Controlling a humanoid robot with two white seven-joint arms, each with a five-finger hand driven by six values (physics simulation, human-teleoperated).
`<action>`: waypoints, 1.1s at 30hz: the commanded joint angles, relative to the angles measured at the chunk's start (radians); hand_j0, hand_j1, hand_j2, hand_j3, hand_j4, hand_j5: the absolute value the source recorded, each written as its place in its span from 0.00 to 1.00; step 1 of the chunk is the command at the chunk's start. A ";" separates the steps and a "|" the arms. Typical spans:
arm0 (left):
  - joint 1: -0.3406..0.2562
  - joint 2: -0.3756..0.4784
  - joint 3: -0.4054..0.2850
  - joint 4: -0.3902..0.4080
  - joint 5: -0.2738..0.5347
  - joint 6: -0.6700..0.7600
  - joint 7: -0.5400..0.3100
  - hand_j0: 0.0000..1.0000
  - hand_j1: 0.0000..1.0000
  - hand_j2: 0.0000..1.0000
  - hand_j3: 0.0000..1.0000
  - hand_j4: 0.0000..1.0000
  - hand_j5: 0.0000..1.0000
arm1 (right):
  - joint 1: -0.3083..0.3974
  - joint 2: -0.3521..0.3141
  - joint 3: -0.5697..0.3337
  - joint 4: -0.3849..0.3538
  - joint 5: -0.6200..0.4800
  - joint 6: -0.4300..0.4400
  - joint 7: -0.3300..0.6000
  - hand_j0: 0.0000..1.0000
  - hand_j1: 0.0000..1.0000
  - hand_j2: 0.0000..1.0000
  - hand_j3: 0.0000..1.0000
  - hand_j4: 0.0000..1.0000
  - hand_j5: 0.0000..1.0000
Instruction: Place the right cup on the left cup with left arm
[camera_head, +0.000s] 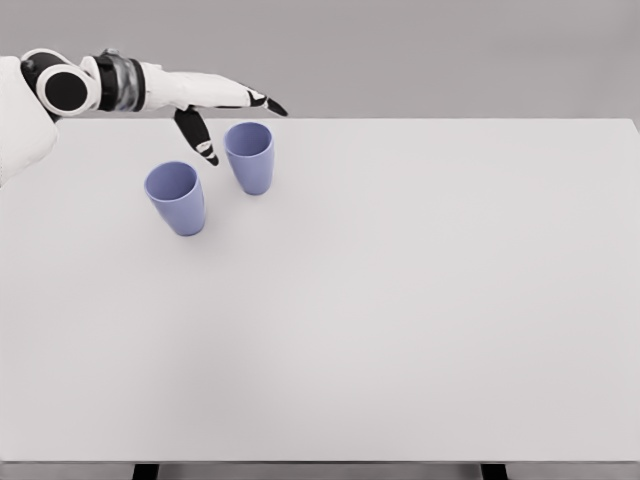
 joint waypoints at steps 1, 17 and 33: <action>0.002 -0.012 0.004 0.009 -0.004 0.003 0.003 1.00 1.00 1.00 1.00 1.00 1.00 | 0.000 0.000 0.000 0.000 0.001 -0.001 0.000 1.00 1.00 1.00 1.00 1.00 1.00; 0.018 -0.045 0.005 0.058 -0.037 0.003 0.029 1.00 1.00 1.00 1.00 1.00 1.00 | 0.002 0.000 0.000 0.000 0.001 -0.001 0.000 1.00 1.00 1.00 1.00 1.00 1.00; 0.034 -0.069 0.061 0.078 -0.092 0.003 0.035 1.00 1.00 1.00 1.00 1.00 1.00 | 0.000 0.000 0.000 0.000 0.001 -0.001 0.000 1.00 1.00 1.00 1.00 1.00 1.00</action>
